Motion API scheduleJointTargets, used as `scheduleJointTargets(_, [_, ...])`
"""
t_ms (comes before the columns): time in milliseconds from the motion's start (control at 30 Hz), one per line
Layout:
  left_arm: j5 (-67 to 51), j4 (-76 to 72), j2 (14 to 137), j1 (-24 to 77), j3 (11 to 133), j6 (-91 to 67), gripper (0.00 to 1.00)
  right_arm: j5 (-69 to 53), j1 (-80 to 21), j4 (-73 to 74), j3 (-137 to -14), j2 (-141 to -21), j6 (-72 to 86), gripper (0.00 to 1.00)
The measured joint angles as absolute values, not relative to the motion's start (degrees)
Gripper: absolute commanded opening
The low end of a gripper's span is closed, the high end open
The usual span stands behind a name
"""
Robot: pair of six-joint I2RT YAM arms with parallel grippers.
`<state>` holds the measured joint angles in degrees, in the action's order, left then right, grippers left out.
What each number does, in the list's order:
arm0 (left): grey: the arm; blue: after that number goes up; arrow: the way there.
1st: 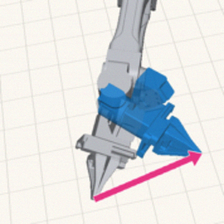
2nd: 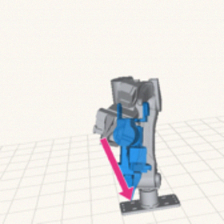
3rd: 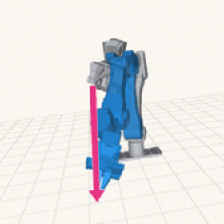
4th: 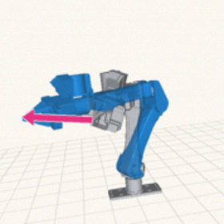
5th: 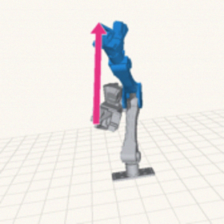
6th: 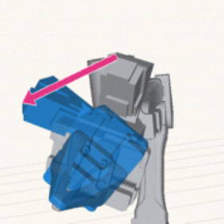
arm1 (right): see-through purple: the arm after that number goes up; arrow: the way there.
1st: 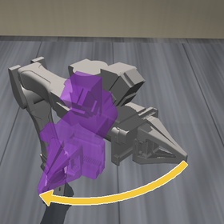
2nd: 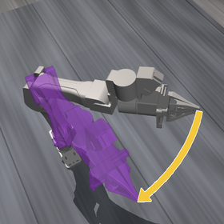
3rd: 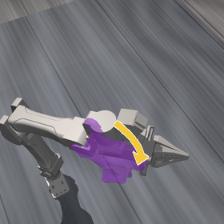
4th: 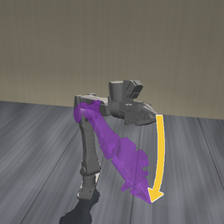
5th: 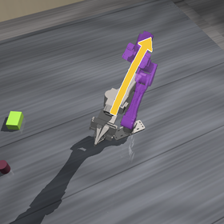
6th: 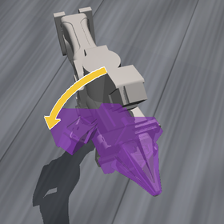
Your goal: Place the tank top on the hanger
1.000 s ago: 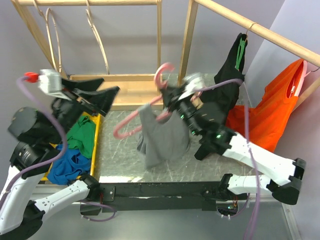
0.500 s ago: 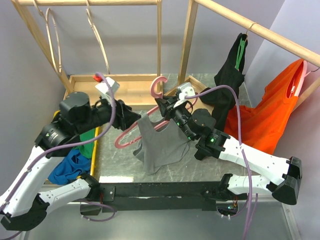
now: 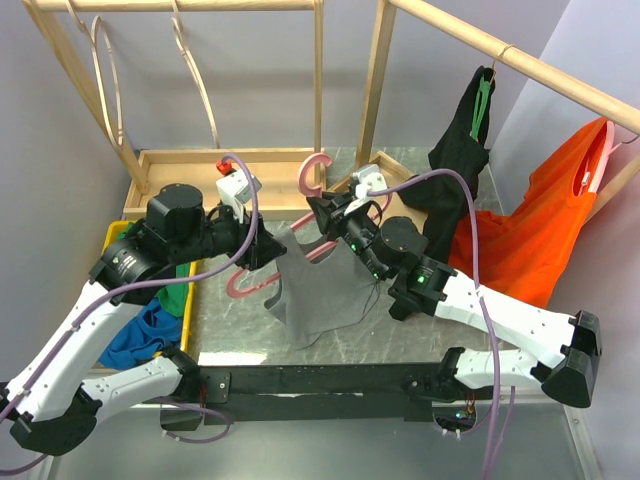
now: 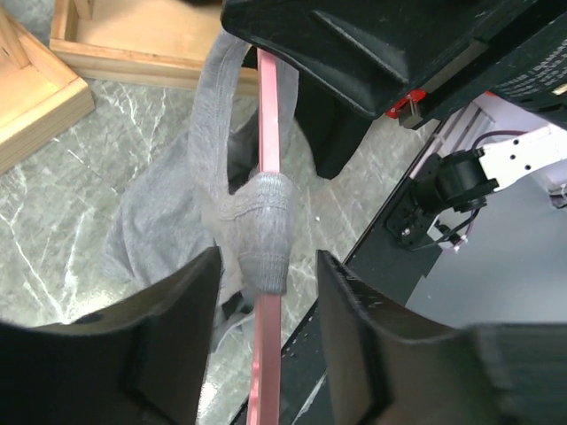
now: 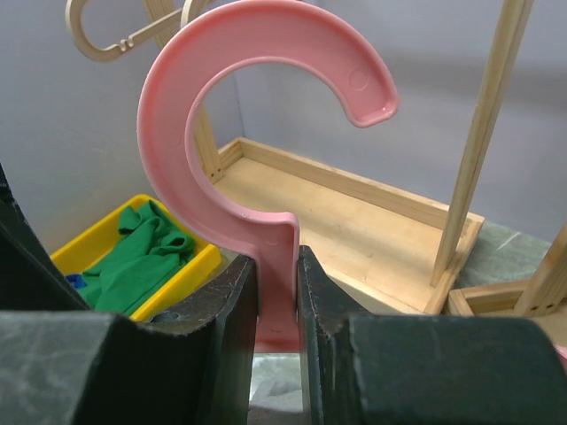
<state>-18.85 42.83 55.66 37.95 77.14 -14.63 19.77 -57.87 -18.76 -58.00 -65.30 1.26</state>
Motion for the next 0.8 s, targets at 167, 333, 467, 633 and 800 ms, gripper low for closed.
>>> scheduleJointTargets(167, [-18.9, 42.96, 56.25, 37.95, 77.06, -14.2, 0.41, 19.79, -57.87, -18.57, -58.19, -66.13, 1.26, 0.0])
scheduleJointTargets(333, [-19.25, 42.98, 56.38, 37.95, 77.03, -13.98, 0.37, 19.81, -57.87, -18.02, -59.05, -66.83, 1.21, 0.0])
scheduleJointTargets(467, [-19.68, 42.98, 56.6, 37.95, 76.47, -13.5, 0.37, 19.84, -57.89, -17.93, -59.61, -66.89, 1.21, 0.0])
scheduleJointTargets(633, [-19.68, 43.16, 57.52, 37.95, 76.05, -12.84, 0.12, 19.86, -57.89, -17.93, -60.1, -66.89, 0.84, 0.0])
scheduleJointTargets(800, [-19.64, 42.02, 57.39, 37.95, 74.87, -12.84, 0.01, 20.1, -57.87, -17.1, -60.1, -66.94, 0.58, 0.17])
